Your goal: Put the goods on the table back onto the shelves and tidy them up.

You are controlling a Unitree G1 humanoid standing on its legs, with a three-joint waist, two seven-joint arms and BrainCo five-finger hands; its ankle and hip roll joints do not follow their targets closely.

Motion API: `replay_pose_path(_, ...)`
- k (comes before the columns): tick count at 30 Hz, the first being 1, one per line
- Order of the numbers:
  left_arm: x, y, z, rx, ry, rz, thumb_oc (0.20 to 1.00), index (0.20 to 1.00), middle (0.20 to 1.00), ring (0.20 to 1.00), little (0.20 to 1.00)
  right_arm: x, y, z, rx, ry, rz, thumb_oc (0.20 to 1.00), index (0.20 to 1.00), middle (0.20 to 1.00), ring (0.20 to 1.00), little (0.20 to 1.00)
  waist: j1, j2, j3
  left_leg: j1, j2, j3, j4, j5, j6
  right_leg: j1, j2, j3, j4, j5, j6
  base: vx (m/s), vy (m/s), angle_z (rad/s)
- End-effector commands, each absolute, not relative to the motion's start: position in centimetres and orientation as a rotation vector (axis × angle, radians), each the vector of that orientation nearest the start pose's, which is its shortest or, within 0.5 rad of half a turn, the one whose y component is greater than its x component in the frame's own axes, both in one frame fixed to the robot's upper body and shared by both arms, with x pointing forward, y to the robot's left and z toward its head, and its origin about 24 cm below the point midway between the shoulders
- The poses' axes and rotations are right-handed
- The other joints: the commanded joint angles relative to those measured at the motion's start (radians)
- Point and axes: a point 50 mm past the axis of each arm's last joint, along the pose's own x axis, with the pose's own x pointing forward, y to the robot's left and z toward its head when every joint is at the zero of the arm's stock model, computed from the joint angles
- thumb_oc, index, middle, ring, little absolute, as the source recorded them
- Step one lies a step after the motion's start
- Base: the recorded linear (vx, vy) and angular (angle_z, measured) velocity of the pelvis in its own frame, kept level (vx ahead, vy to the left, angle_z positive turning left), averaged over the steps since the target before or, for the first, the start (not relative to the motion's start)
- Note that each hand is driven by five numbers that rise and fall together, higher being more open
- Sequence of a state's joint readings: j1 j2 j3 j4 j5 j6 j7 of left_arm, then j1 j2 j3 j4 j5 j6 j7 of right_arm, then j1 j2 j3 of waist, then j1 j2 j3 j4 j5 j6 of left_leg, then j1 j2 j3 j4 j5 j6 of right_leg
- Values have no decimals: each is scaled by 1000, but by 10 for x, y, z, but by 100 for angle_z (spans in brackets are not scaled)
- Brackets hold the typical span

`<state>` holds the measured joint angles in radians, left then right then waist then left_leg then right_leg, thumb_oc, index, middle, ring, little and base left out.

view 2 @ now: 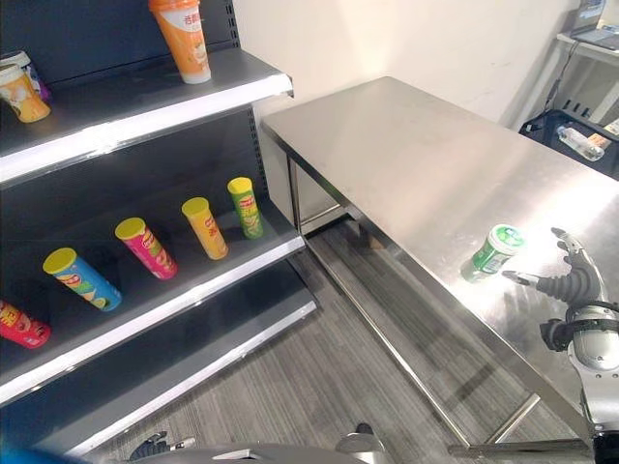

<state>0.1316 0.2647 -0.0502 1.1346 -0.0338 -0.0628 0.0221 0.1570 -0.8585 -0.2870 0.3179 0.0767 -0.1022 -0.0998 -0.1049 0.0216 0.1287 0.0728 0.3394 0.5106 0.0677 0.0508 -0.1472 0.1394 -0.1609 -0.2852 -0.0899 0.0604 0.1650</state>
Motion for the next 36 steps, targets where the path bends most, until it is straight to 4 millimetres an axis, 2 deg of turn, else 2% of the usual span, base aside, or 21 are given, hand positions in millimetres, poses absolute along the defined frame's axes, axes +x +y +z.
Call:
replay_pose_path(1,82,280,-144,342,1127,164,1000,1000,1000,1000,1000,215,-398,117,-811,95,-464,1000,1000,1000,1000,1000,22,-60,-31,-49,55,15,54,125,-88,15,59,-2,42,-120,-57,34,-21,9)
replay_pose_path(11,76,276,-147,336,1145,150,1000,1000,1000,1000,1000,227,-407,110,-815,166,-475,1000,1000,1000,1000,1000,52,-49,-29,-60,57,-26,52,169,-99,31,68,-25,38,-128,-66,10,-27,12)
replay_pose_path(17,71,275,-148,327,1159,150,1000,1000,1000,1000,1000,228,-411,98,-799,235,-467,1000,1000,1000,1000,1000,65,-45,-27,-59,59,-37,47,183,-101,36,74,-35,36,-132,-69,4,-22,10)
replay_pose_path(18,70,275,-148,327,1161,149,1000,1000,1000,1000,1000,228,-411,97,-797,239,-464,865,865,865,865,865,65,-44,-27,-58,59,-37,46,184,-101,37,75,-35,36,-132,-69,0,0,0)
replay_pose_path(19,69,275,-149,328,1164,148,1000,1000,1000,1000,1000,229,-411,96,-792,243,-459,200,200,200,200,200,65,-44,-27,-56,59,-38,44,183,-101,37,75,-36,37,-132,-69,0,0,0)
replay_pose_path(24,69,275,-149,329,1165,156,1000,1000,1000,1000,1000,231,-408,95,-812,247,-436,200,200,200,200,200,68,-43,-27,-49,57,-38,35,178,-100,39,76,-37,36,-132,-66,0,0,0)
replay_pose_path(27,68,276,-149,323,1163,167,1000,1000,1000,1000,1000,233,-404,102,-833,204,-430,200,200,200,200,200,65,-43,-26,-44,59,-33,32,172,-99,40,74,-36,36,-131,-65,0,0,0)
replay_pose_path(32,68,277,-148,311,1158,200,1000,1000,1000,1000,1000,231,-388,137,-908,13,-437,200,200,200,200,200,57,-46,-26,-37,57,-27,30,154,-98,36,67,-33,40,-128,-60,0,0,0)
replay_pose_path(33,68,277,-148,312,1158,199,1000,1000,1000,1000,1000,230,-388,137,-908,13,-437,200,200,200,200,200,58,-46,-26,-37,57,-27,29,154,-98,36,67,-33,40,-128,-60,0,0,0)
replay_pose_path(34,68,277,-148,304,1152,212,1000,1000,1000,1000,1000,231,-375,161,-918,-131,-422,200,200,200,200,200,52,-47,-25,-35,56,-27,31,146,-97,33,65,-30,42,-128,-57,0,0,0)
replay_pose_path(35,68,276,-148,303,1146,212,1000,1000,1000,1000,1000,230,-369,174,-916,-200,-419,200,200,200,200,200,52,-47,-25,-34,54,-28,31,140,-96,30,63,-29,43,-127,-56,-66,23,0)
replay_pose_path(36,69,275,-148,301,1141,210,1000,1000,1000,1000,1000,229,-363,185,-918,-261,-409,200,200,200,200,200,52,-47,-23,-43,56,-16,31,152,-81,19,62,-38,46,-114,-60,0,0,0)
